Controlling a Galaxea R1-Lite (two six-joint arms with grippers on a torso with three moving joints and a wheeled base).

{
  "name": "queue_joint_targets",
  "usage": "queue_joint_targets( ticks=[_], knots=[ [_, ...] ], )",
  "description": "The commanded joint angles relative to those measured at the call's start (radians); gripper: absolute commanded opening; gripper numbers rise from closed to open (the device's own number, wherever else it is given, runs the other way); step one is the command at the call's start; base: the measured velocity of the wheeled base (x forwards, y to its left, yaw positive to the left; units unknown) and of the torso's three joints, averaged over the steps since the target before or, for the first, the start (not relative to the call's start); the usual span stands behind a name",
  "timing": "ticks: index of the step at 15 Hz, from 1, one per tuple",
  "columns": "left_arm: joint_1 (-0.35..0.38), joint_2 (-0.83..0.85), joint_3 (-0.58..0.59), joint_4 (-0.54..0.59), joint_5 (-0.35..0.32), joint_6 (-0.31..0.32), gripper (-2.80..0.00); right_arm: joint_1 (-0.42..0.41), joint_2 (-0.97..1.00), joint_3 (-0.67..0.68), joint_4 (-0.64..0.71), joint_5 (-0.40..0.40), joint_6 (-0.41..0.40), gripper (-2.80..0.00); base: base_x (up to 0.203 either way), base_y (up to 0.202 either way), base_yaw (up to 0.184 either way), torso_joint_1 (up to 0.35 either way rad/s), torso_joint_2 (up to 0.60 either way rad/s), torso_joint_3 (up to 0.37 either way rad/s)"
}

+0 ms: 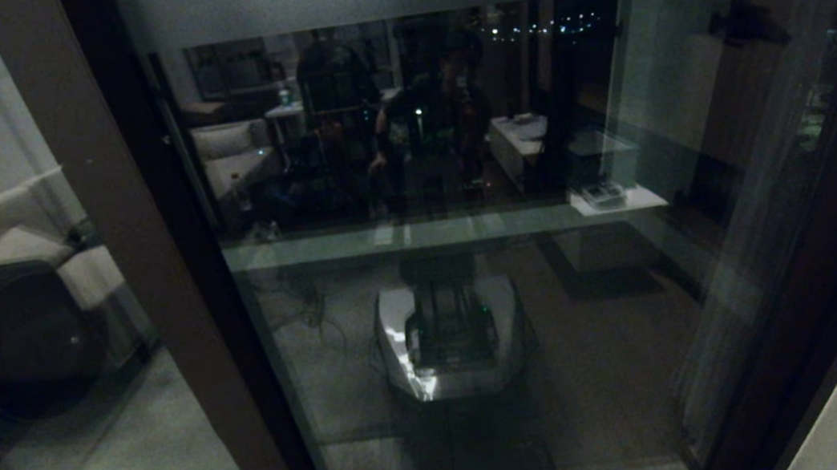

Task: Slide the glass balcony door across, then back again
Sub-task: Open the slid door

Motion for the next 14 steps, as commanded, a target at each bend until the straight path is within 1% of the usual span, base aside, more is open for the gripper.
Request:
queue_joint_targets(
  ticks=[1,3,4,5,6,9,11,13,14],
  knots=[
    [0.000,0.000,0.000,0.001,0.000,0.001,-2.80,-0.017,0.069,-0.011,0.001,0.007,-0.036,0.00,0.000,0.000,0.000,0.000,0.00,0.000],
    [0.000,0.000,0.000,0.001,0.000,0.001,-2.80,-0.027,0.106,-0.014,-0.007,0.018,-0.049,0.00,0.000,0.000,0.000,0.000,0.00,0.000],
    [0.000,0.000,0.000,0.001,0.000,0.001,-2.80,-0.034,0.130,-0.028,-0.010,0.063,-0.050,0.00,0.000,0.000,0.000,0.000,0.00,0.000],
    [0.000,0.000,0.000,0.001,0.000,0.001,-2.80,-0.042,0.154,-0.038,-0.011,0.138,-0.050,0.00,0.000,0.000,0.000,0.000,0.00,0.000],
    [0.000,0.000,0.000,0.001,0.000,0.001,-2.80,-0.047,0.180,-0.046,-0.012,0.196,-0.051,0.00,0.000,0.000,0.000,0.000,0.00,0.000],
    [0.000,0.000,0.000,0.001,0.000,0.001,-2.80,-0.044,0.159,-0.039,-0.012,0.201,-0.063,0.00,0.000,0.000,0.000,0.000,0.00,0.000],
    [0.000,0.000,0.000,0.001,0.000,-0.001,-2.80,-0.032,0.163,-0.019,-0.012,0.198,-0.154,0.00,0.000,0.000,0.000,0.000,0.00,0.000],
    [0.000,0.000,0.000,0.001,0.000,0.001,-2.80,-0.002,0.167,-0.018,-0.012,0.170,-0.155,0.00,0.000,0.000,0.000,0.000,0.00,0.000],
    [0.000,0.000,0.000,0.001,0.000,-0.001,-2.80,0.019,0.167,-0.011,-0.012,0.133,-0.160,0.00,0.000,0.000,0.000,0.000,0.00,0.000]
  ],
)
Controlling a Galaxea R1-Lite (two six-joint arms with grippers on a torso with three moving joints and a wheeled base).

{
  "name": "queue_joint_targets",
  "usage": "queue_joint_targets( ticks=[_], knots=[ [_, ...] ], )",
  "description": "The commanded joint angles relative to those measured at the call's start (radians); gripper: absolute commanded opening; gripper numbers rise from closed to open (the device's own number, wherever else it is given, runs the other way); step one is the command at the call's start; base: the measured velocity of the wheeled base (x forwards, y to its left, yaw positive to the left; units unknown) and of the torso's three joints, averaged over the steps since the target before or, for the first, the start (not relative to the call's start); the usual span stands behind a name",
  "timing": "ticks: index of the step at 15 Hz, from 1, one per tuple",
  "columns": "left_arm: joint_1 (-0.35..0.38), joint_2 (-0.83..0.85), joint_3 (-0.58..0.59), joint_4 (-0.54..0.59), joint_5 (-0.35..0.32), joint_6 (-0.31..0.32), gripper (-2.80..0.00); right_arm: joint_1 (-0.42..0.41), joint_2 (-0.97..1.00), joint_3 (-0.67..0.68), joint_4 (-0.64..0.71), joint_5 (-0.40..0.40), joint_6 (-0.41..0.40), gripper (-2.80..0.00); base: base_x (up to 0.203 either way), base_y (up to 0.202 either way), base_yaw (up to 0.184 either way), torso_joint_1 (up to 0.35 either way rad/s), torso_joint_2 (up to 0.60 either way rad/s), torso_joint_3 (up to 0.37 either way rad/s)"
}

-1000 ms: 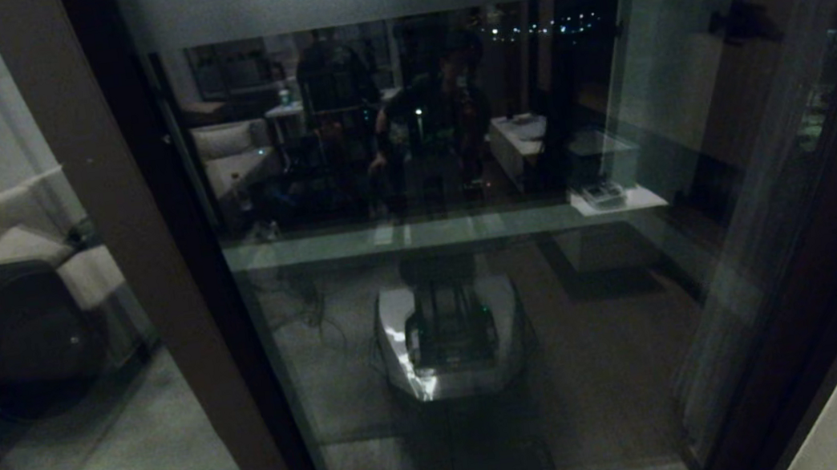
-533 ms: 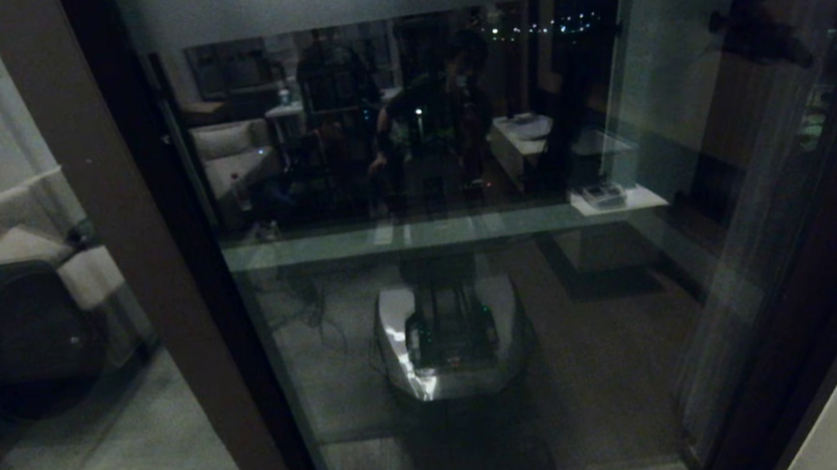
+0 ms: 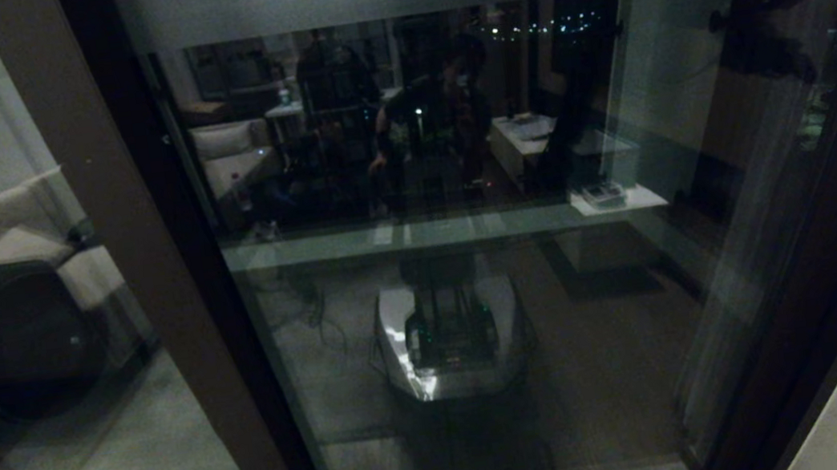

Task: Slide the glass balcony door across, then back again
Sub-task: Open the slid door

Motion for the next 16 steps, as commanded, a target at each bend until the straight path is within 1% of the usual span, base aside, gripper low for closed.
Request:
queue_joint_targets(
  ticks=[1,3,4,5,7,8,13,16],
  knots=[
    [0.000,0.000,0.000,0.000,0.000,0.001,-2.80,0.049,0.000,0.028,-0.003,-0.078,-0.012,0.00,0.000,0.000,0.000,0.000,0.00,0.000],
    [0.000,0.000,0.000,0.000,0.000,0.001,-2.80,0.074,0.024,0.040,-0.089,-0.141,0.005,0.00,0.000,0.000,0.000,0.000,0.00,0.000],
    [0.000,0.000,0.000,0.000,0.000,0.001,-2.80,0.091,0.035,0.041,-0.134,-0.161,0.060,0.00,0.000,0.000,0.000,0.000,0.00,0.000],
    [0.000,0.000,0.000,0.000,0.000,0.000,-2.80,0.122,0.043,0.041,-0.189,-0.209,0.118,0.00,0.000,0.000,0.000,0.000,0.00,0.000],
    [0.000,0.000,0.000,0.000,0.000,-0.001,-2.80,0.159,0.051,0.058,-0.293,-0.335,0.150,0.00,0.000,0.000,0.000,0.000,0.00,0.000],
    [0.000,0.000,0.000,0.000,0.000,0.001,-2.80,0.163,0.050,0.067,-0.323,-0.348,0.153,0.00,0.000,0.000,0.000,0.000,0.00,0.000],
    [0.000,0.000,0.000,0.000,0.000,0.001,-2.80,0.160,0.053,0.067,-0.326,-0.343,0.149,0.00,0.000,0.000,0.000,0.000,0.00,0.000],
    [0.000,0.000,0.000,0.000,0.000,0.001,-2.80,0.146,-0.015,0.124,-0.326,-0.298,0.139,0.00,0.000,0.000,0.000,0.000,0.00,0.000]
  ],
)
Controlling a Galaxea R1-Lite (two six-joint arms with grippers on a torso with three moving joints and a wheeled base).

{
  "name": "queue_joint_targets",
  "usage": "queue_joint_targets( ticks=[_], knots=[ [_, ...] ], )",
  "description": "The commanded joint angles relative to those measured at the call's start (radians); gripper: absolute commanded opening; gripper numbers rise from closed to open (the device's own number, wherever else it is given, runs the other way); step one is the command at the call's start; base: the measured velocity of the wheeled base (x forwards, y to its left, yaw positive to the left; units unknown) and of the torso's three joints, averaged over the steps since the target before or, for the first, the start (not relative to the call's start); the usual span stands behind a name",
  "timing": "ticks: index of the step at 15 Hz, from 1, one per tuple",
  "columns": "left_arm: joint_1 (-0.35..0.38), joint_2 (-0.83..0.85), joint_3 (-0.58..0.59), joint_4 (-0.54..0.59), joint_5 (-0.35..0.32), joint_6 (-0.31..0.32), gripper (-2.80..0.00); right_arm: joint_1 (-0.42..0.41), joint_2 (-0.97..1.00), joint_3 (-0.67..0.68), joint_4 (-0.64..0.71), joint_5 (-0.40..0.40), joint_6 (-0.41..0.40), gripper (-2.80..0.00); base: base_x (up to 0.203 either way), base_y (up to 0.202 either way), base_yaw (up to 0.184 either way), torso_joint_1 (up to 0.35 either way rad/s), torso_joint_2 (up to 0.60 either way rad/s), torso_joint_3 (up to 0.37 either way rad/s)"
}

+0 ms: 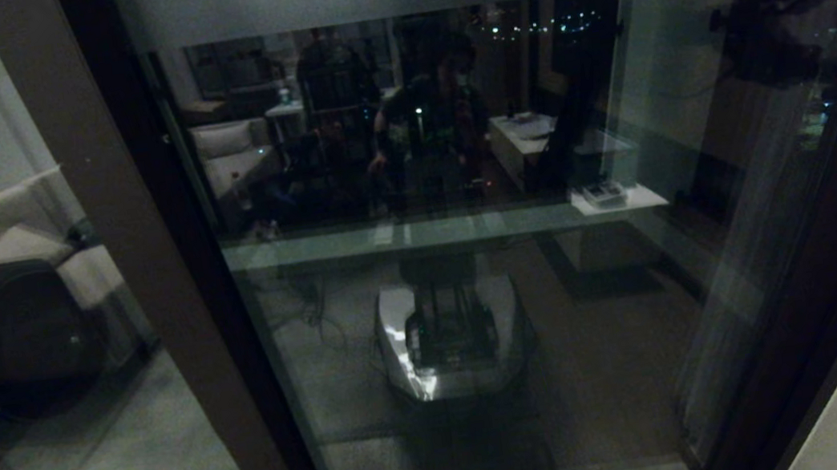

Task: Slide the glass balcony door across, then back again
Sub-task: Open the slid door

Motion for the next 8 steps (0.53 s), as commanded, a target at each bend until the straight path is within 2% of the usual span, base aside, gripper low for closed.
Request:
queue_joint_targets(
  ticks=[1,3,8],
  knots=[
    [0.000,0.000,0.000,0.000,0.000,0.000,-2.80,-0.008,-0.061,0.059,0.000,0.018,-0.019,0.00,0.000,0.000,0.000,0.000,0.00,0.000],
    [0.000,0.000,0.000,0.000,0.000,0.000,-2.80,-0.020,-0.050,0.078,-0.001,0.019,-0.049,0.00,0.000,0.000,0.000,0.000,0.00,0.000],
    [0.000,0.000,0.000,0.000,0.000,0.000,-2.80,-0.056,0.034,0.009,-0.006,0.022,-0.054,0.00,0.000,0.000,0.000,0.000,0.00,0.000]
  ],
)
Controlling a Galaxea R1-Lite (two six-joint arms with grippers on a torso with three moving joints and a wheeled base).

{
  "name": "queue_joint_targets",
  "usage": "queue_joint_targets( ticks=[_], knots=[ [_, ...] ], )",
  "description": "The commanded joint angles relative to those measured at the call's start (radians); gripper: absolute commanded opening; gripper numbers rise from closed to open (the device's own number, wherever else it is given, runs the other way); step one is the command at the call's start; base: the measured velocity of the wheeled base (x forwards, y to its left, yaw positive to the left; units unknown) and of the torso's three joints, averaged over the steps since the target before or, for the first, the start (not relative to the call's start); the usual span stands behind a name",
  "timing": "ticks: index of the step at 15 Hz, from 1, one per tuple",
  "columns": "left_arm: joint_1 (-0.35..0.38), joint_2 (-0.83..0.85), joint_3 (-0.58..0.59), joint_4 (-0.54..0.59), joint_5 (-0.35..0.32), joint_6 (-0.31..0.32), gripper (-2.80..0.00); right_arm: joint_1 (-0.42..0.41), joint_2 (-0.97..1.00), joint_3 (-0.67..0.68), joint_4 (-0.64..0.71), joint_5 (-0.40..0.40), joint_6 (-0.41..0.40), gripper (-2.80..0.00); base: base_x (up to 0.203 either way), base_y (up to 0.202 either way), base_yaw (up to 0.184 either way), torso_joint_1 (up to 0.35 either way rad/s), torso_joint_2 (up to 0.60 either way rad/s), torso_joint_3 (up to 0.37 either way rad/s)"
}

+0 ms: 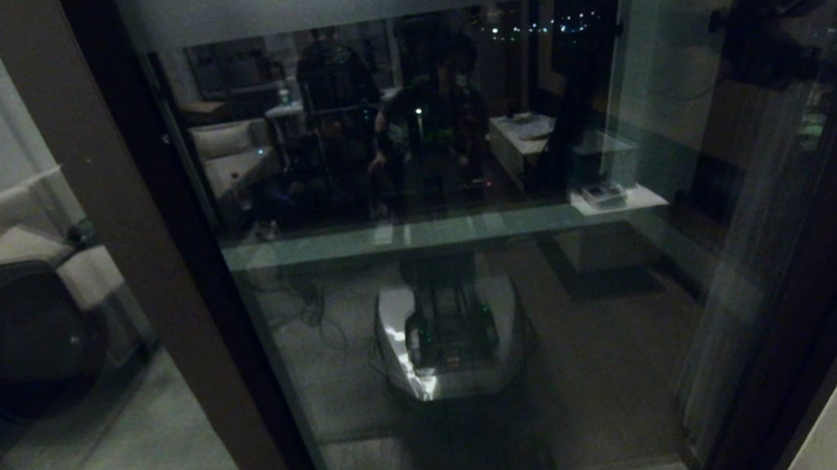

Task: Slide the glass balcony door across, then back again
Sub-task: Open the slid door

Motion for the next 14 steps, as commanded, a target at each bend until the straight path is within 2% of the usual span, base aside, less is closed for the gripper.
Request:
queue_joint_targets(
  ticks=[1,14],
  knots=[
    [0.000,0.000,0.000,0.001,0.000,0.000,-2.80,-0.008,0.052,-0.035,0.001,0.004,0.001,0.00,0.000,0.000,0.000,0.000,0.00,0.000],
    [0.000,0.000,0.000,0.001,0.000,0.000,-2.80,0.002,0.110,-0.069,0.001,0.008,0.009,0.00,0.000,0.000,0.000,0.000,0.00,0.000]
  ],
)
